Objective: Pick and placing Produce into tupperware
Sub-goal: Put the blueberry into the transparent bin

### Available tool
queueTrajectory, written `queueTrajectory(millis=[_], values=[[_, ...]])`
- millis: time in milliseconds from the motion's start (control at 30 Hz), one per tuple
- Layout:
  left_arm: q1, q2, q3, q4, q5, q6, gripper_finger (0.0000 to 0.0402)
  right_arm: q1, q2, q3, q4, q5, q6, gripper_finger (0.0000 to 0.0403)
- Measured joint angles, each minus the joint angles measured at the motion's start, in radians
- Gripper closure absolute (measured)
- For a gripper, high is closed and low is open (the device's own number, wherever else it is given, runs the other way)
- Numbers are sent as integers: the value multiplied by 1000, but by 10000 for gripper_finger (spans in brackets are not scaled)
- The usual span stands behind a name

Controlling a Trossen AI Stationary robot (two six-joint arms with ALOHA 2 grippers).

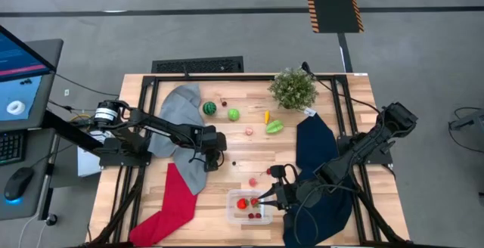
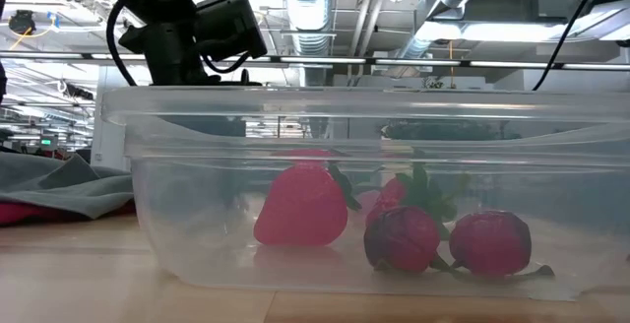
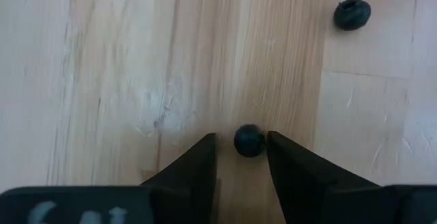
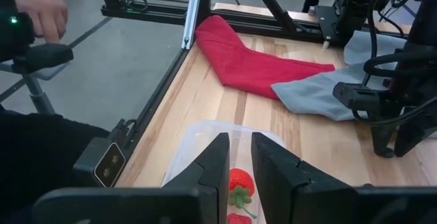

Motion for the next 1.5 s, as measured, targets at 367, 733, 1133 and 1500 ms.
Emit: queueTrajectory(millis=[367,733,1133,1500], values=[[0,-3,-2,21,17,16,370,0,0,0,-3,0,7,316],[-15,4,98,-15,62,16,342,0,0,0,-6,0,7,316],[-155,3,214,-25,130,-9,351,0,0,0,-9,4,7,316],[-294,2,261,12,121,-116,349,0,0,0,-9,4,7,316]])
